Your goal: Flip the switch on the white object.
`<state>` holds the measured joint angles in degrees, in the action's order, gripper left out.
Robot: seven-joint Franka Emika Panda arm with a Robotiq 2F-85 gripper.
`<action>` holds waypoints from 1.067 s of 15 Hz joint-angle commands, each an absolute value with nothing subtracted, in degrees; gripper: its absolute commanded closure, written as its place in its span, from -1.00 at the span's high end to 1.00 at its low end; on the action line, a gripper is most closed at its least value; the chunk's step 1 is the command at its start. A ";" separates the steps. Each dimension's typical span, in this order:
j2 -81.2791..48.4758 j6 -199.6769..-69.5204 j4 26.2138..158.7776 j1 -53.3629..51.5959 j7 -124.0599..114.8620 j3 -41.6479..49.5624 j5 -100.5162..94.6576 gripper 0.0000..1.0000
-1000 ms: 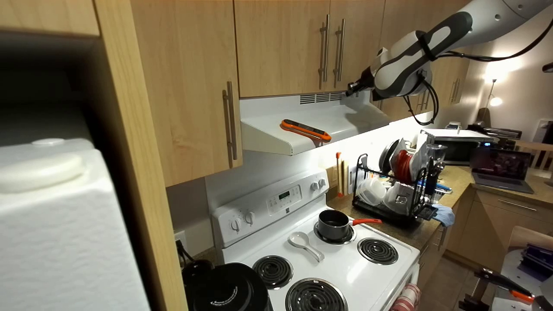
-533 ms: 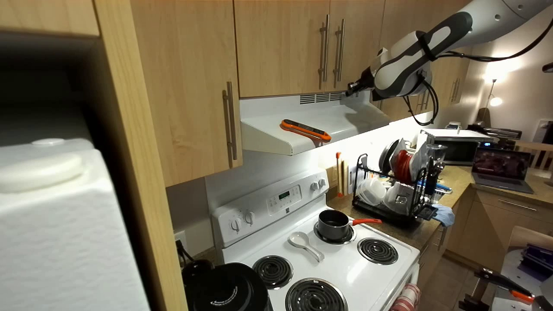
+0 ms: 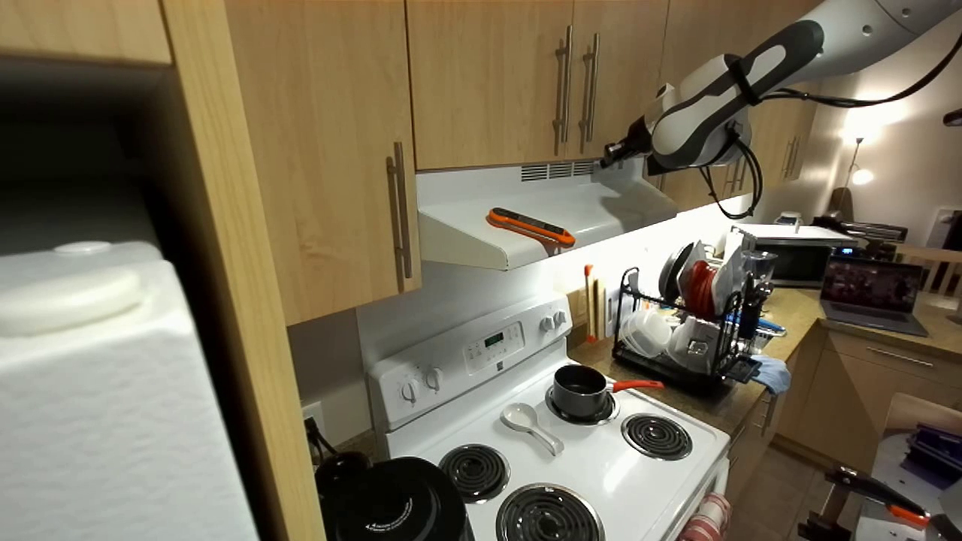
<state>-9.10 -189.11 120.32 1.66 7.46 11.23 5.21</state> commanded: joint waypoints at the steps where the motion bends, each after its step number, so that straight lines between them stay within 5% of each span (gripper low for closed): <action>1: -15.64 -187.16 113.29 8.97 6.48 0.57 5.29 -1.00; 10: -20.13 -179.20 106.53 32.52 17.20 -26.05 11.84 -1.00; 16: -15.84 -182.63 111.68 31.20 13.87 -18.20 0.05 -1.00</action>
